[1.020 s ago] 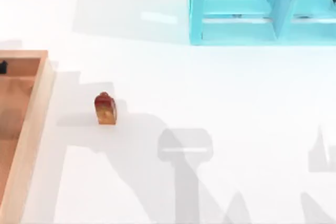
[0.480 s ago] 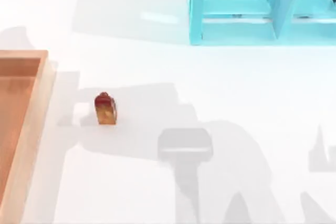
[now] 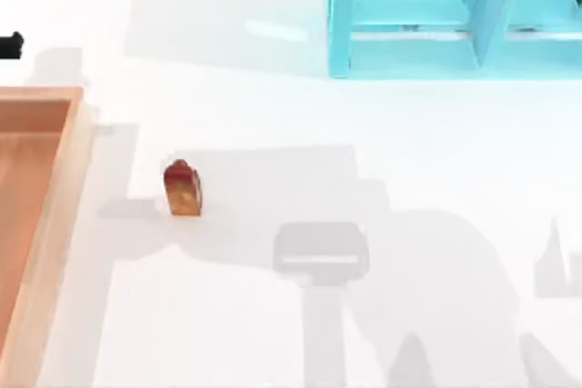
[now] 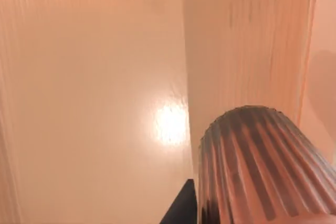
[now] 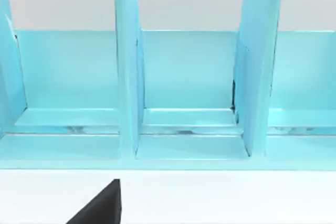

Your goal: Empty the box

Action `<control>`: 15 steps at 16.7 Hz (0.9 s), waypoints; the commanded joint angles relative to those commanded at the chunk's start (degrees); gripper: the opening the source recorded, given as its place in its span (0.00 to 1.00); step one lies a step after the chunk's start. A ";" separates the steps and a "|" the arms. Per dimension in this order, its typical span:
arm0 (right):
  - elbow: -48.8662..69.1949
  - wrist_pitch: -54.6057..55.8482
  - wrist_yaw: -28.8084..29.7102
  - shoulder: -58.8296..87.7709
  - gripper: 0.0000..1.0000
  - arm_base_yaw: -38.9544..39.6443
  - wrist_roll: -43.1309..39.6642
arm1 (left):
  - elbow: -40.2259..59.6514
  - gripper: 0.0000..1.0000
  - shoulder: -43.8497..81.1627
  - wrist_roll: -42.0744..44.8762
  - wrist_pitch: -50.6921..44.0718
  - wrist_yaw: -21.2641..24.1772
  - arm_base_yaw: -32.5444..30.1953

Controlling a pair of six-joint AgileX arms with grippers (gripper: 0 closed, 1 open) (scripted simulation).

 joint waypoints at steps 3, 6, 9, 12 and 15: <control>0.00 0.00 0.00 0.00 1.00 0.00 0.00 | -7.25 0.00 -2.40 -10.34 5.31 -0.03 -10.07; 0.00 0.00 0.00 0.00 1.00 0.00 0.00 | -16.37 0.00 -4.74 -22.33 11.10 -0.05 -22.11; 0.00 0.00 0.00 0.00 1.00 0.00 0.00 | -24.11 0.00 -6.65 -30.86 16.17 -0.20 -30.72; 0.00 0.00 0.00 0.00 1.00 0.00 0.00 | -27.11 0.00 -7.49 -33.96 18.53 -0.32 -33.87; 0.00 0.00 0.00 0.00 1.00 0.00 0.00 | -27.11 0.00 -7.49 -33.96 18.53 -0.32 -33.87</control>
